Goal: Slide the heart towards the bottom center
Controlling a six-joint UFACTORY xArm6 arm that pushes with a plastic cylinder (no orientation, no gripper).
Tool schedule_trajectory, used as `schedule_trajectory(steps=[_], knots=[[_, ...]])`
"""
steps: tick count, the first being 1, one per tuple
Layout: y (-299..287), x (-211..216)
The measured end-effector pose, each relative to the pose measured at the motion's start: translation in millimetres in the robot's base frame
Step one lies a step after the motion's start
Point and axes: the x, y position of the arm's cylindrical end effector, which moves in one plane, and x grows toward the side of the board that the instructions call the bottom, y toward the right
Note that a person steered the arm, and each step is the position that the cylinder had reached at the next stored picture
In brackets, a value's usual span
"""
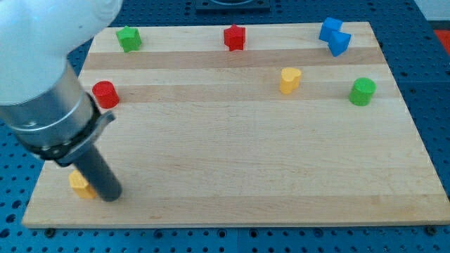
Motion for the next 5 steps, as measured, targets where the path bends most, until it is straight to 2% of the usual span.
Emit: schedule_trajectory(steps=[1, 5], knots=[[46, -35], [126, -236]])
